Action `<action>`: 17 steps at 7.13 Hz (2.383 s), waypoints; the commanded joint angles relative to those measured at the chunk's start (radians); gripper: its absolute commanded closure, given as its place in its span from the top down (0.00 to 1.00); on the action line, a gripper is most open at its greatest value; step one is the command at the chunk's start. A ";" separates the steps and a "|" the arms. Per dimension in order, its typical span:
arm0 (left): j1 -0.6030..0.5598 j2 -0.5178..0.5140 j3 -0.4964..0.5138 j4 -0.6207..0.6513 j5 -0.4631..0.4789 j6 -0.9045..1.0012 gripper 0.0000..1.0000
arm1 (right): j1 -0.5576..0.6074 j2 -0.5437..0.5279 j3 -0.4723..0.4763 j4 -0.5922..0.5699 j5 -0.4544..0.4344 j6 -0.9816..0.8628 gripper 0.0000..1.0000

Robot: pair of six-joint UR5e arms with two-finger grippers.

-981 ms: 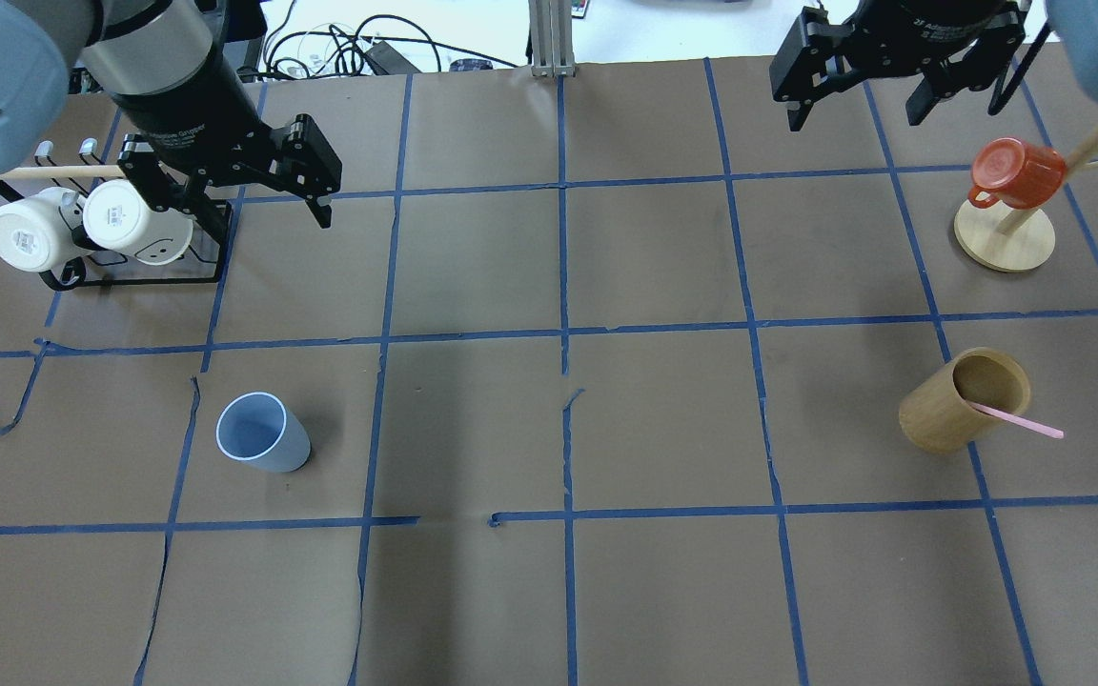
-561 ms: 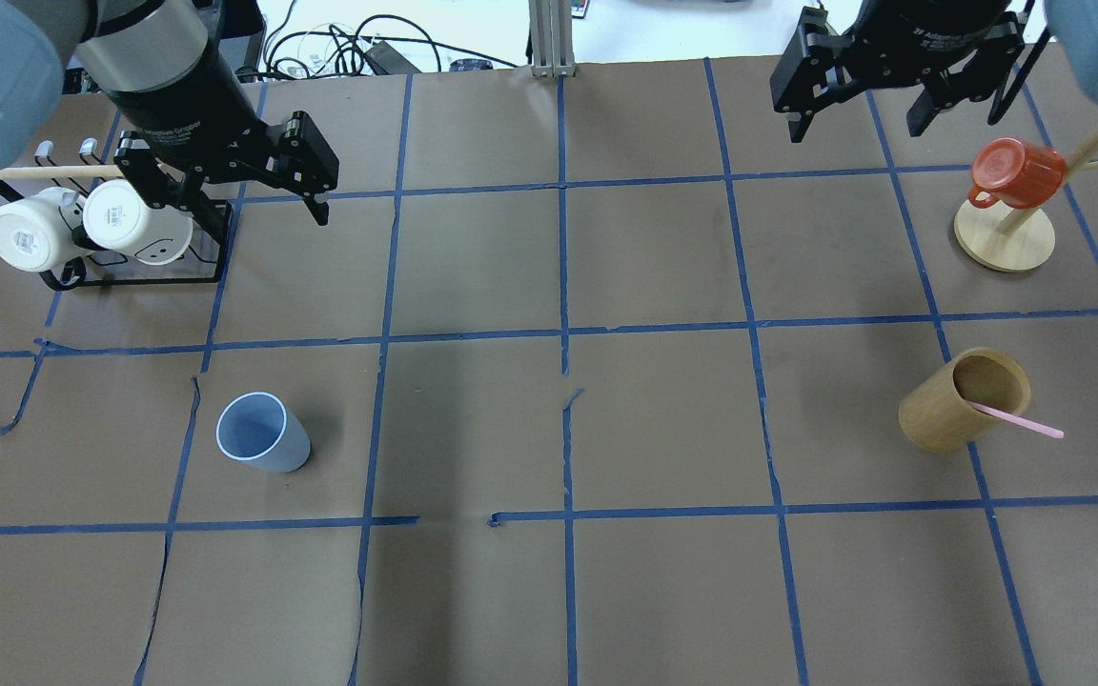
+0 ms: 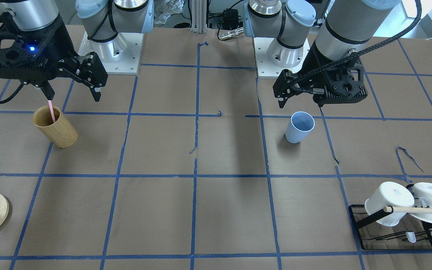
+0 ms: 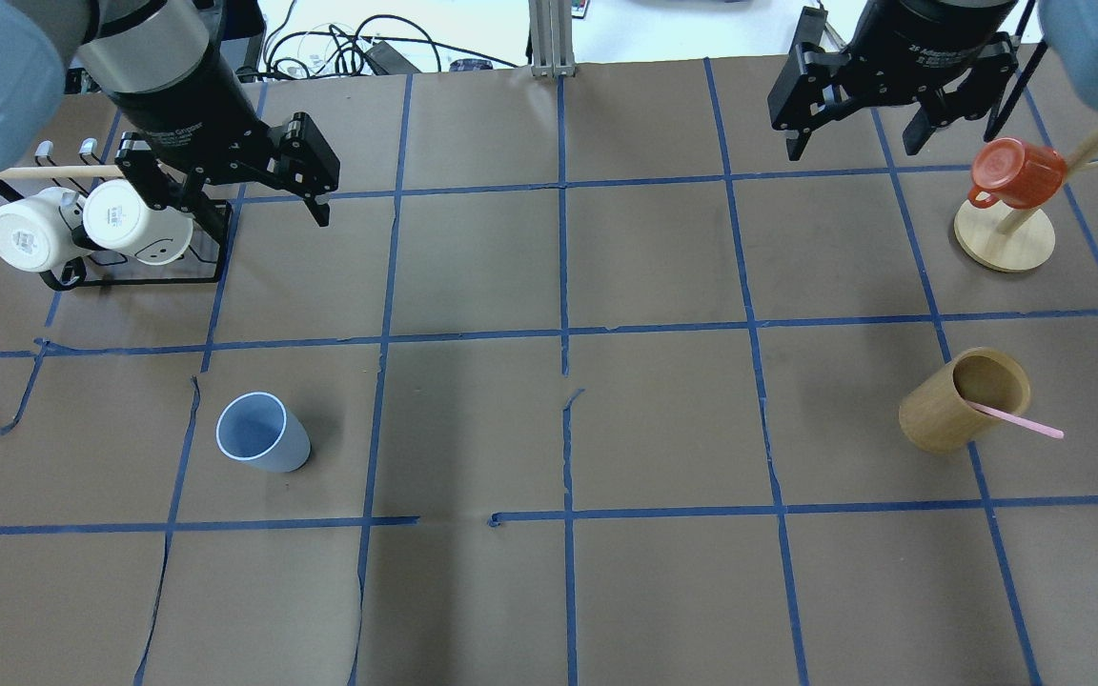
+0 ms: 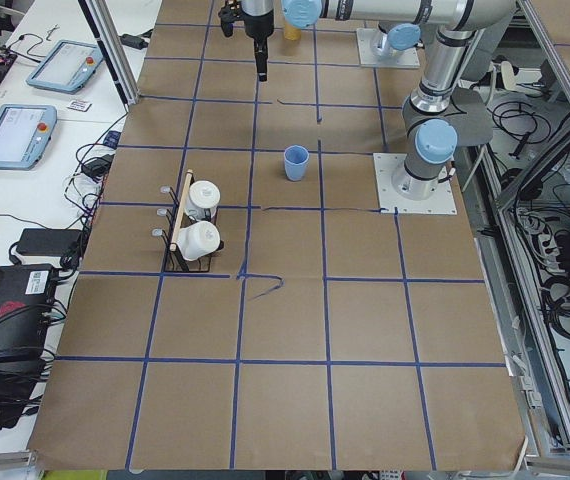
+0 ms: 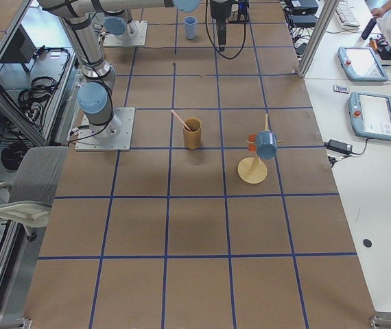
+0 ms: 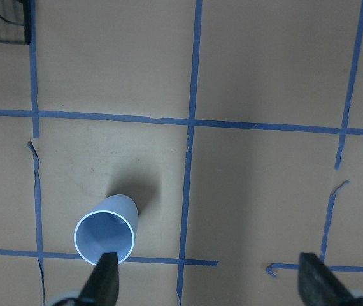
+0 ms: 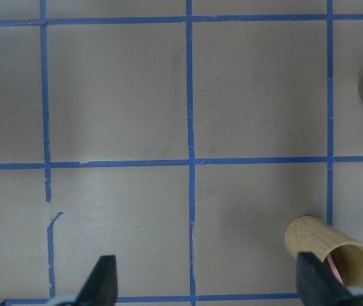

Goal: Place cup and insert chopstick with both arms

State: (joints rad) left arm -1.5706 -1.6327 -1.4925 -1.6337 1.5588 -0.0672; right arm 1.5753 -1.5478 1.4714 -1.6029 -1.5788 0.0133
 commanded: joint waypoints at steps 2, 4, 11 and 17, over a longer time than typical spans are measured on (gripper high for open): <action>0.000 0.004 -0.009 0.000 0.001 0.000 1.00 | -0.001 0.000 0.009 -0.005 0.000 0.002 1.00; 0.000 0.004 -0.009 0.000 0.001 0.000 1.00 | -0.001 0.000 0.017 -0.006 0.000 0.005 1.00; 0.000 0.004 -0.009 0.000 0.003 0.001 1.00 | -0.003 -0.001 0.029 -0.005 -0.010 0.004 1.00; 0.000 0.004 -0.009 0.000 0.004 0.001 1.00 | -0.003 -0.001 0.030 -0.006 -0.012 0.004 1.00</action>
State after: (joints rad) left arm -1.5708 -1.6291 -1.5018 -1.6337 1.5630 -0.0660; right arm 1.5727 -1.5500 1.5014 -1.6090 -1.5907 0.0169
